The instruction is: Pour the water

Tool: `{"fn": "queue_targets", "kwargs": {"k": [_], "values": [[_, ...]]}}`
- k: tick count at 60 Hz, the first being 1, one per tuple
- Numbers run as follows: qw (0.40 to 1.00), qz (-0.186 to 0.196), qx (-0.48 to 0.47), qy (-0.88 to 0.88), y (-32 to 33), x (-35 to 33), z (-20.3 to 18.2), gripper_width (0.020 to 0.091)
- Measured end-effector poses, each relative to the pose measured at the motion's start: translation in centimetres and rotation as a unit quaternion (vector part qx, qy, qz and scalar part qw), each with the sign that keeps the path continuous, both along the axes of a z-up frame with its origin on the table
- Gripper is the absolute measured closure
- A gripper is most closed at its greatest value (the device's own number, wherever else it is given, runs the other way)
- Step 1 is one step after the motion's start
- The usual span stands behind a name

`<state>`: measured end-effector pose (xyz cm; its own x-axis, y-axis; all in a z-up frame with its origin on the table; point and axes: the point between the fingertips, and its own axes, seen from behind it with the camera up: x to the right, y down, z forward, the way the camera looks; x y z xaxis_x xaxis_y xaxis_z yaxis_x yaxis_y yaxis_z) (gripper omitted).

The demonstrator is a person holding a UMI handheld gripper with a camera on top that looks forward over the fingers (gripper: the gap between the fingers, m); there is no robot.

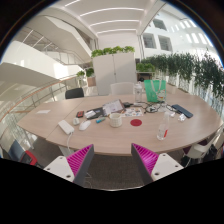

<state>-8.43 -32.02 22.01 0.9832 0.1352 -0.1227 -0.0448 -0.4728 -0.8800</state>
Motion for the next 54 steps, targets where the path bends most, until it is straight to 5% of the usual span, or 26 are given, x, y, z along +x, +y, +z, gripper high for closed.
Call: {"fn": "queue_targets", "kwargs": {"k": [18, 30, 54], "values": [[1.0, -0.01, 0.012, -0.025, 0.6, -0.6, -2.2, 0.0283], [0.999, -0.036, 0.03, -0.016, 3.0, 5.6, -5.2, 0.0283], [0.984, -0.131, 0.114, -0.03, 22.1, 23.1, -12.2, 0.0284]]}}
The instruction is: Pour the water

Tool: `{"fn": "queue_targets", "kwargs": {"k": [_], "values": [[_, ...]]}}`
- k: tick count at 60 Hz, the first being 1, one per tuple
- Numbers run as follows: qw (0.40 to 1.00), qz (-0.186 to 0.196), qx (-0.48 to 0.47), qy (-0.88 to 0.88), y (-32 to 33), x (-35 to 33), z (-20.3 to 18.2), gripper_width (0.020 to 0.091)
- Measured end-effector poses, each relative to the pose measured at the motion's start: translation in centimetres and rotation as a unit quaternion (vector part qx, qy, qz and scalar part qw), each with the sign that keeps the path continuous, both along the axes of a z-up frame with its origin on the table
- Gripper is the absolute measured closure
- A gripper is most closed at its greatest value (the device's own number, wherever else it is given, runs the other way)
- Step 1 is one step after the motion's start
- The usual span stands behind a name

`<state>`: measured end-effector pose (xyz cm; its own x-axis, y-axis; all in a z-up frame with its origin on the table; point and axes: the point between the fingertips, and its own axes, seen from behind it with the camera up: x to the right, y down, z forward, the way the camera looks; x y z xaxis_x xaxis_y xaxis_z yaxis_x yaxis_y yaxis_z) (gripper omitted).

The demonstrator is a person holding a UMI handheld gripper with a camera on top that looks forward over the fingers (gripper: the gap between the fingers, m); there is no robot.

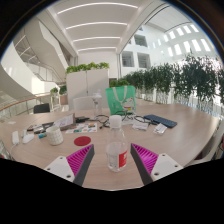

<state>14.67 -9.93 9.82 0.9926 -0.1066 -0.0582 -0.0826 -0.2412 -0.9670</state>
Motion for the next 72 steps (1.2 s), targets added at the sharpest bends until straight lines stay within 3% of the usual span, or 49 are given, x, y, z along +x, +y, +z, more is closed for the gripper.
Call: {"fn": "queue_targets", "kwargs": {"k": [12, 16, 19, 33, 39, 43, 52, 60, 66, 72], "values": [[1.0, -0.001, -0.005, 0.003, 6.3, 2.0, -3.2, 0.03], [1.0, 0.013, -0.008, 0.006, 7.7, 1.4, -4.0, 0.0422], [1.0, 0.017, -0.007, 0.001, 8.2, 1.4, -4.4, 0.0571], [1.0, 0.003, 0.001, -0.002, 8.2, 1.6, -4.5, 0.0689], [1.0, 0.002, -0.016, 0.006, 9.0, 1.4, -4.8, 0.0776], [0.999, 0.006, -0.041, 0.024, 9.1, 1.1, -5.0, 0.0776], [0.999, 0.007, -0.01, -0.045, 12.0, 2.2, 4.5, 0.0775], [0.976, 0.045, 0.004, -0.215, 17.6, 0.0, 14.0, 0.0778], [0.922, 0.091, -0.006, -0.377, 21.7, -4.7, 15.3, 0.0777], [0.805, 0.147, -0.009, -0.575, 24.2, -11.6, 14.3, 0.0778]]}}
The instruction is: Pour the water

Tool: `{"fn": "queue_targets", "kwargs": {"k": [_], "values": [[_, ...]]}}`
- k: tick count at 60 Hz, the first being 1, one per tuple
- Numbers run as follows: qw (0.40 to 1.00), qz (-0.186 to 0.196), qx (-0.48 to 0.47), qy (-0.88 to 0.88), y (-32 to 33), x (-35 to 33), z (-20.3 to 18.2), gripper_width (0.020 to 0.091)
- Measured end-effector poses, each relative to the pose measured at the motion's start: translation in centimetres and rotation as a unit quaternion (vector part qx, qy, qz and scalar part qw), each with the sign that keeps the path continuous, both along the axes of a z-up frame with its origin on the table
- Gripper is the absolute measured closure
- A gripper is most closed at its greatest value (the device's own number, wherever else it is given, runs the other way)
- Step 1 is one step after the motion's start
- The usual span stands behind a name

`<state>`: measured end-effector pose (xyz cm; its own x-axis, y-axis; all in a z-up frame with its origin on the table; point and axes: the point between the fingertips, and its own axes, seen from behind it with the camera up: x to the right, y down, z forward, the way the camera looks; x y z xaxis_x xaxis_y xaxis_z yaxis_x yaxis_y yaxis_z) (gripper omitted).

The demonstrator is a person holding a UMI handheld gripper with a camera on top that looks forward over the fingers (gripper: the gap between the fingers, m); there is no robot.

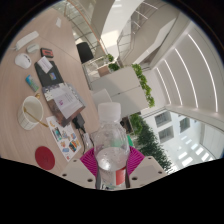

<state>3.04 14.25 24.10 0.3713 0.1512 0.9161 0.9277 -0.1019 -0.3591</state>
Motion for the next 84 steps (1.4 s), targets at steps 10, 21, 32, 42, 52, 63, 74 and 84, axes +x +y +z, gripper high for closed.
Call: {"fn": "queue_targets", "kwargs": {"k": [10, 21, 32, 42, 52, 63, 74, 84], "values": [[0.951, 0.086, -0.01, -0.296, 3.5, -6.8, -5.1, 0.0777], [0.828, 0.152, 0.015, -0.539, 4.9, -10.9, -6.7, 0.0776], [0.788, 0.162, 0.006, -0.594, 5.1, -11.8, -7.1, 0.0777], [0.822, 0.167, -0.006, -0.544, 5.4, -11.8, -6.8, 0.0776], [0.981, 0.096, 0.025, -0.165, 5.6, -11.4, 0.3, 0.0763], [0.945, 0.051, -0.016, 0.323, 3.8, -6.6, -1.9, 0.0662], [0.843, 0.043, -0.086, 0.529, 1.5, -4.7, -10.9, 0.0602], [0.82, 0.04, -0.105, 0.561, 0.8, -3.9, -16.2, 0.0603]]}}
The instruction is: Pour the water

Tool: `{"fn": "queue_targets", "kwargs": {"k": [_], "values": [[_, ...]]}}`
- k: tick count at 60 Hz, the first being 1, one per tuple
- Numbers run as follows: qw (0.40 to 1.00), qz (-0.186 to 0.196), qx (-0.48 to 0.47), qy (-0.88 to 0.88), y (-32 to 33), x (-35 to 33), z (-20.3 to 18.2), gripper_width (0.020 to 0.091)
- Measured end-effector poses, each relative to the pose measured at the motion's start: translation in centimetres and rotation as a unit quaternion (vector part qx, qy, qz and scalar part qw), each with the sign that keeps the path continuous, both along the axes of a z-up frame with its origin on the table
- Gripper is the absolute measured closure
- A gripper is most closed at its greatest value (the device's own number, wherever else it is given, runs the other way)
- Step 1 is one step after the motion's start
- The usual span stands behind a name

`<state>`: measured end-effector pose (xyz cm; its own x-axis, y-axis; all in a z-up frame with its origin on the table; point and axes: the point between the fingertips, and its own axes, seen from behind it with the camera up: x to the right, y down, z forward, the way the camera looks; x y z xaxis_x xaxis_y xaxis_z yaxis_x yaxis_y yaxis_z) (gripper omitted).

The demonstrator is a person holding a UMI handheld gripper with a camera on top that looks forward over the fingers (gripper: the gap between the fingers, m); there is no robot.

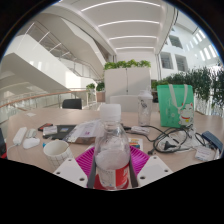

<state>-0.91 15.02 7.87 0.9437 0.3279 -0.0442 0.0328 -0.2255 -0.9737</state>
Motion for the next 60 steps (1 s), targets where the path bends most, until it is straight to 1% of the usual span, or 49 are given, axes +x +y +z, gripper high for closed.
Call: {"fn": "queue_targets", "kwargs": {"k": [4, 6, 11, 12, 19, 26, 28, 29, 31, 33, 34, 36, 45, 60], "values": [[1.0, 0.006, -0.012, 0.0, -0.2, -0.2, -1.4, 0.0601], [1.0, 0.009, 0.003, 0.006, -0.3, 0.0, -1.1, 0.0599], [1.0, 0.019, -0.007, -0.002, -0.4, -0.4, -1.5, 0.0597], [1.0, 0.019, -0.006, -0.004, 0.5, -0.6, -1.6, 0.0595], [1.0, 0.026, -0.009, -0.005, -0.2, -0.4, -1.6, 0.0597], [0.999, 0.023, -0.038, -0.014, -0.7, -0.1, -2.3, 0.055], [0.998, 0.023, -0.058, -0.022, -1.1, 0.1, -2.9, 0.0509], [0.997, 0.025, -0.067, -0.025, -1.5, 0.1, -3.1, 0.0475], [0.996, 0.034, -0.079, -0.027, -2.5, -0.1, -3.0, 0.0382], [0.995, 0.041, -0.09, -0.025, -3.4, -0.4, -3.2, 0.0268], [0.994, 0.041, -0.094, -0.025, -4.2, -0.3, -3.1, 0.0246], [0.994, 0.04, -0.1, -0.025, -5.4, 0.0, -2.6, 0.0262], [0.993, -0.003, -0.11, -0.029, -11.0, 2.0, -0.3, 0.0264], [0.99, -0.067, -0.112, -0.047, -22.2, 2.2, 6.6, 0.0265]]}}
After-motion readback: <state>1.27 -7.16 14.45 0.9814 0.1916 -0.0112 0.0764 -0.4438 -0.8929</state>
